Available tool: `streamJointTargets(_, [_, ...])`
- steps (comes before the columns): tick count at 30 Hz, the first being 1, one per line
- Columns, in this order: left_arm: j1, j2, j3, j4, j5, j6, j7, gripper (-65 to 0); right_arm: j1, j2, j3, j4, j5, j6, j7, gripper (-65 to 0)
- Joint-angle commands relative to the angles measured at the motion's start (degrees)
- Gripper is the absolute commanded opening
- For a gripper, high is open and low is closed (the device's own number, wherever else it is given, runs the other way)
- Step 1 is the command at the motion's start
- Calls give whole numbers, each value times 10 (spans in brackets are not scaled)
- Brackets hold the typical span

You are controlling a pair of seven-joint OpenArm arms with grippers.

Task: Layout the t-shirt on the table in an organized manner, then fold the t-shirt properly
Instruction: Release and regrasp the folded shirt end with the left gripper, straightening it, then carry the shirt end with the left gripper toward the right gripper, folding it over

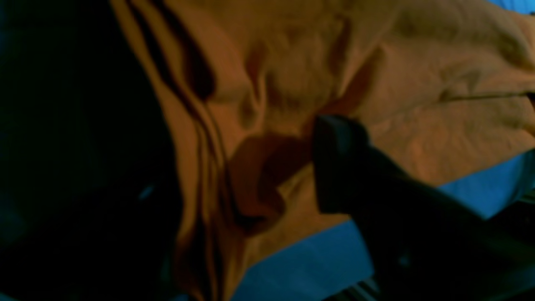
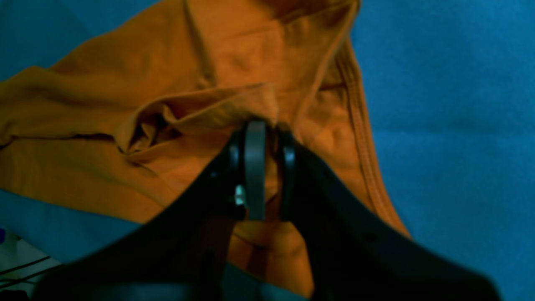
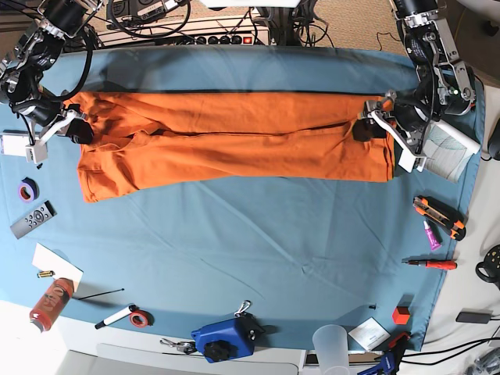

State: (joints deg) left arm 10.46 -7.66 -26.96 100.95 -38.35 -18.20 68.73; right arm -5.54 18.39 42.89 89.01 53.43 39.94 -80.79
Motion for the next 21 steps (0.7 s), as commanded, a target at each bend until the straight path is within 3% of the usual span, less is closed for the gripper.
streamJointTargets(1, [3,-2,2,0,13,3,25,-386,6,13,2,10,11,1,8,-591])
streamJointTargets(6, [-2,-2,1,2,13,2,21,-650,6,13,2,10,11,1,8,-591])
streamJointTargets(10, [-15,-17,0,9,29,-17,21,-650,6,13,2,10,11,1,8,-591])
streamJointTargets(17, [-41,-99,0,9,68,-8,19,-650,6,13,2,10,16,1,17,-591])
streamJointTargets(21, [-36,-122,1,18,17,-25,35,-650,6,13,2,10,49,1,15,-591])
